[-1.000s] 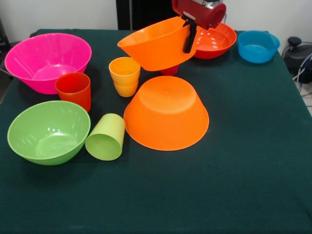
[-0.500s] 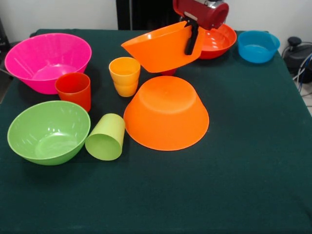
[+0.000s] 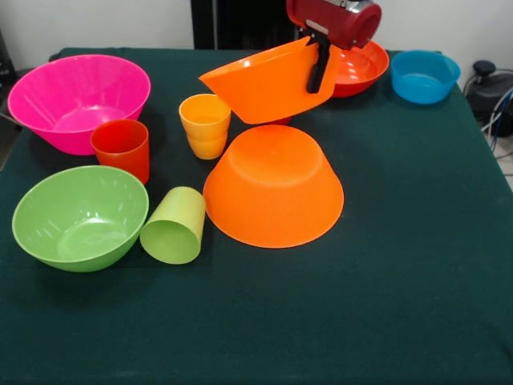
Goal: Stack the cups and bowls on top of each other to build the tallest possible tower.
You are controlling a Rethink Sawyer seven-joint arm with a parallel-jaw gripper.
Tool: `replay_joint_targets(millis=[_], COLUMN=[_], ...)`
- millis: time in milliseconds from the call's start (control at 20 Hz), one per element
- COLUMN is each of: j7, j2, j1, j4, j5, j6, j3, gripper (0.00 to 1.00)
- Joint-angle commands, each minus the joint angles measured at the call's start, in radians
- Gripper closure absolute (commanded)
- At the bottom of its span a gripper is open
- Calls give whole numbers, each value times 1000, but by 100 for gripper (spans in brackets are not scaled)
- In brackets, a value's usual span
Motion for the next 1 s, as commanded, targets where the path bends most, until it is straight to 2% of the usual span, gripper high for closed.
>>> replay_joint_targets(millis=[50,500,1000], j7=[-86,-98,-121], j2=[24,20,49], j1=[-15,-13,-57], j4=[-90,-127,-130], j5=[-81,-91,-123], j6=[133,179,134], j3=[116,112,146], gripper=[100,100,100])
